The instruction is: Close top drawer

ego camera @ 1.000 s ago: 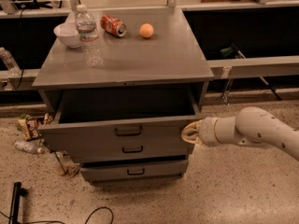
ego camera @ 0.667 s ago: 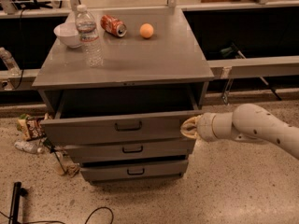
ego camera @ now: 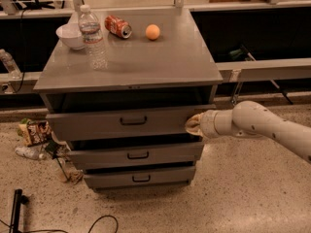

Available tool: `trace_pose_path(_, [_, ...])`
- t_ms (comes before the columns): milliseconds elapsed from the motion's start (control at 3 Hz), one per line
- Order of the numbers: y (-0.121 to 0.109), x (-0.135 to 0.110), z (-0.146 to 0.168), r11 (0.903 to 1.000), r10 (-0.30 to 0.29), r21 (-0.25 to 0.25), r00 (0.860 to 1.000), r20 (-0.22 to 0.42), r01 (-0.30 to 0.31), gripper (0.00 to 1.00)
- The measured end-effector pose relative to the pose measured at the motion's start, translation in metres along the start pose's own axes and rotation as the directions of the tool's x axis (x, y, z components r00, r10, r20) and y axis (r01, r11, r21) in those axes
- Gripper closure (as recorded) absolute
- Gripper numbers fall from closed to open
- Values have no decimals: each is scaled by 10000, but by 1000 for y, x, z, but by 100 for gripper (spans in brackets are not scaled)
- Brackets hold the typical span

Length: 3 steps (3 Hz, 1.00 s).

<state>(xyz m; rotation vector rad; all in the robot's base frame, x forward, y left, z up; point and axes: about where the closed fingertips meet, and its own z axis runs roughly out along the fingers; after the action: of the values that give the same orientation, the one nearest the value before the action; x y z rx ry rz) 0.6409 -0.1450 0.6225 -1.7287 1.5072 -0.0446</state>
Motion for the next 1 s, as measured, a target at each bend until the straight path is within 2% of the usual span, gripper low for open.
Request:
trace_pose_path(333, [-10, 8, 9, 10000, 72, 50, 9999, -118, -71, 100])
trace_pose_path(667, [-9, 2, -2, 9990, 372, -246, 9993, 92, -370, 100])
trace_pose_path(1000, [10, -12, -33, 9850, 1275, -1207, 9915, 275, -1234, 100])
